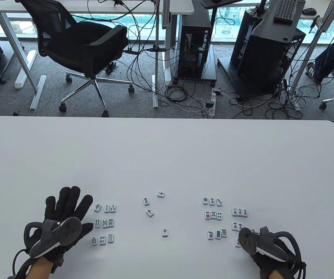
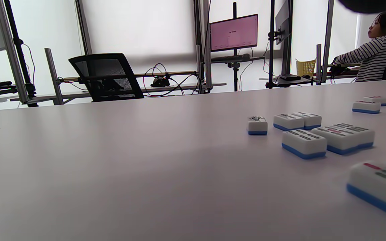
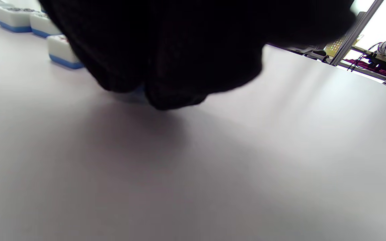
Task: Mahjong suit sorting
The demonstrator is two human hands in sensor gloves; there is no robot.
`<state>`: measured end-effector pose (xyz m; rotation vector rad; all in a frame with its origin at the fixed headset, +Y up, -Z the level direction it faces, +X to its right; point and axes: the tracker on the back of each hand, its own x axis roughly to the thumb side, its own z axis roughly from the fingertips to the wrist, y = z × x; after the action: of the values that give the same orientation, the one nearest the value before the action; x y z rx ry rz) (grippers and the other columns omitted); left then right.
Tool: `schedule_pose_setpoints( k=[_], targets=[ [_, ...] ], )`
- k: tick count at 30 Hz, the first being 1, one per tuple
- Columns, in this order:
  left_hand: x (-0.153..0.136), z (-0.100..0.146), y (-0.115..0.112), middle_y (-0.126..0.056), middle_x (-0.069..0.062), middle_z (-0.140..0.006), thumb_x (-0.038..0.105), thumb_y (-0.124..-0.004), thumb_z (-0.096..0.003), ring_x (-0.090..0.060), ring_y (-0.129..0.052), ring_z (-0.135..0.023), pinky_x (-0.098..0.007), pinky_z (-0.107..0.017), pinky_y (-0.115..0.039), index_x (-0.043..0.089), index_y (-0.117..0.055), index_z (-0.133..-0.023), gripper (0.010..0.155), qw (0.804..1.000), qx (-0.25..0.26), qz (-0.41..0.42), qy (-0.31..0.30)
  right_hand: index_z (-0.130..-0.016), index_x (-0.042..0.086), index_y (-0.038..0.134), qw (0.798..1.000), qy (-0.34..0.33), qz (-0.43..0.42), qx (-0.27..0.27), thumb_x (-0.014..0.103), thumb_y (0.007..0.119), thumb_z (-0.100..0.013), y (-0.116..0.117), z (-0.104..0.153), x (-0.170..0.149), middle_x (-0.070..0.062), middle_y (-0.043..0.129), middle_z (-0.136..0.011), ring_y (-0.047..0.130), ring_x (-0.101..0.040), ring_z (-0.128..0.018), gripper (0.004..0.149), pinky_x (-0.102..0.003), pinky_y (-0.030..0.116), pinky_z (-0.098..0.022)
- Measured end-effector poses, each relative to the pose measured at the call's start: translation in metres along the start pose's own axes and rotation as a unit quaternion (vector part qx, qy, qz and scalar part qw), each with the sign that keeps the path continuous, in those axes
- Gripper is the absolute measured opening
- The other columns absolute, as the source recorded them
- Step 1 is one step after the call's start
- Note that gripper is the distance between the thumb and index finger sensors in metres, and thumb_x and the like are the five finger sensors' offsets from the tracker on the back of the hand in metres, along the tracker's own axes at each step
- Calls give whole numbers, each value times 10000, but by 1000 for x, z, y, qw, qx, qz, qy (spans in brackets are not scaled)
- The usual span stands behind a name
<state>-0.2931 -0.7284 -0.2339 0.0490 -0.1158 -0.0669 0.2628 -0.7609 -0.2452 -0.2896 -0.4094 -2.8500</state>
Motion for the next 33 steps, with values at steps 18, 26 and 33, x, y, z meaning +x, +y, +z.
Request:
schedule_pose_setpoints(
  k=[18, 26, 33],
  targets=[
    [-1, 0, 1, 3, 136, -1171, 742, -613, -371, -211, -79, -1173, -565, -826, -167, 492, -273, -1077, 822, 1000, 7, 4, 1, -971, 112, 747, 990, -60, -54, -120, 366, 829, -465, -67, 0, 34, -75, 966, -598, 934, -197, -279, 572, -305, 835, -206],
    [-1, 1, 4, 2, 136, -1172, 743, -613, -371, -211, -78, -1174, -567, -826, -167, 492, -274, -1078, 823, 1000, 17, 10, -5, -977, 162, 741, 977, -163, -19, -136, 354, 829, -464, -97, -47, 119, -70, 966, -590, 930, -194, -273, 555, -303, 830, -205],
    [-2, 2, 3, 1, 136, -1173, 743, -613, -373, -212, -79, -1175, -567, -826, -166, 490, -276, -1080, 824, 1000, 18, 16, -9, -1028, 255, 651, 960, -222, 2, -172, 333, 843, -452, -118, -82, 190, -65, 961, -598, 925, -195, -277, 612, -304, 825, -209]
  ],
)
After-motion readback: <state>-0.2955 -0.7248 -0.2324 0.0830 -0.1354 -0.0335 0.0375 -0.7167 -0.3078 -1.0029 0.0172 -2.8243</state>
